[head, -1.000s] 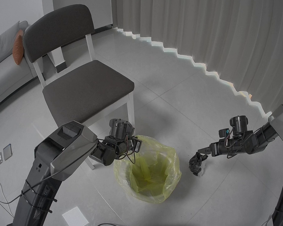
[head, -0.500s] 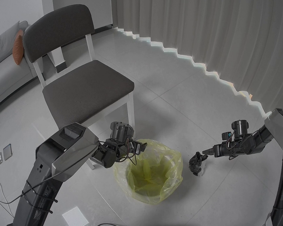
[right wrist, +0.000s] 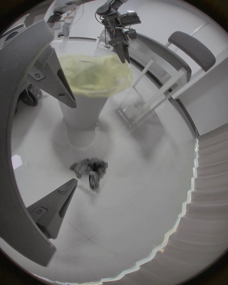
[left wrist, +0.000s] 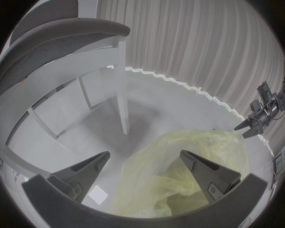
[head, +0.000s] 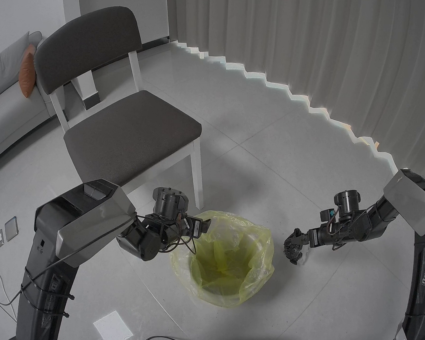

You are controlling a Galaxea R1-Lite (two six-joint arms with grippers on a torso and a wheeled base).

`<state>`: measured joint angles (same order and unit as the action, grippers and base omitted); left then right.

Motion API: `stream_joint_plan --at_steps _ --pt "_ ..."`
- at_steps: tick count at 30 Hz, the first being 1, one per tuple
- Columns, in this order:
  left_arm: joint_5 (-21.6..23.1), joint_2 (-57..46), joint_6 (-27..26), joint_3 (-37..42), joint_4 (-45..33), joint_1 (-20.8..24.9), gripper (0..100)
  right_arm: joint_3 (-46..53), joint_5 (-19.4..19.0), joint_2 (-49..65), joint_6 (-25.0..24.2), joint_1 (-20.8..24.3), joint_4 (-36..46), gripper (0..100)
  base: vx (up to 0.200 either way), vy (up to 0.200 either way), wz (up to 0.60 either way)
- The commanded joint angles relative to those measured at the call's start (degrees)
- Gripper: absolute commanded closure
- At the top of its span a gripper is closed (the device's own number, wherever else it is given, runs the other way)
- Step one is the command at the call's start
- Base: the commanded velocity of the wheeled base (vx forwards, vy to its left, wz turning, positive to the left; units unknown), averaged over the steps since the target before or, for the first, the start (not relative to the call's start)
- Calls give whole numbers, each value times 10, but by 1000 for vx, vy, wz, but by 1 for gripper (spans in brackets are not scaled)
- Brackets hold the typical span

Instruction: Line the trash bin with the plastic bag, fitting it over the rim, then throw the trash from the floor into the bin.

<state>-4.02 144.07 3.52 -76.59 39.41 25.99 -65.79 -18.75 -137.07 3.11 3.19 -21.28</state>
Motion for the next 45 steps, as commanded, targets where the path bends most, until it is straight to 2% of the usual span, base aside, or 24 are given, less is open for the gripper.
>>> stream_joint_plan --at_steps 1,6,12,24,25,34,36,45 --pt "-9 -31 1 55 26 -9 0 36 -1 44 -18 59 -19 0 0 0 0" --pt "-10 -46 -1 102 64 -13 0 49 -1 73 -49 105 -26 0 0 0 0" --pt "-10 -43 -1 138 102 -19 0 55 0 84 -50 132 -25 0 0 0 0" --pt "-10 -30 -1 198 171 -24 0 -7 5 -3 -44 140 -27 0 0 0 0" --pt "-10 -30 -1 201 176 -24 0 -11 5 -8 -43 139 -27 100 0 0 0" --pt "-10 -26 -1 203 182 -27 0 -28 6 -19 -47 133 -22 100 0 0 0" --pt "-11 -18 -3 196 181 -29 0 -51 6 -37 -44 110 -17 100 0 0 0" --pt "-15 23 -10 142 172 -34 0 -113 6 -85 -43 86 28 100 0 0 0"
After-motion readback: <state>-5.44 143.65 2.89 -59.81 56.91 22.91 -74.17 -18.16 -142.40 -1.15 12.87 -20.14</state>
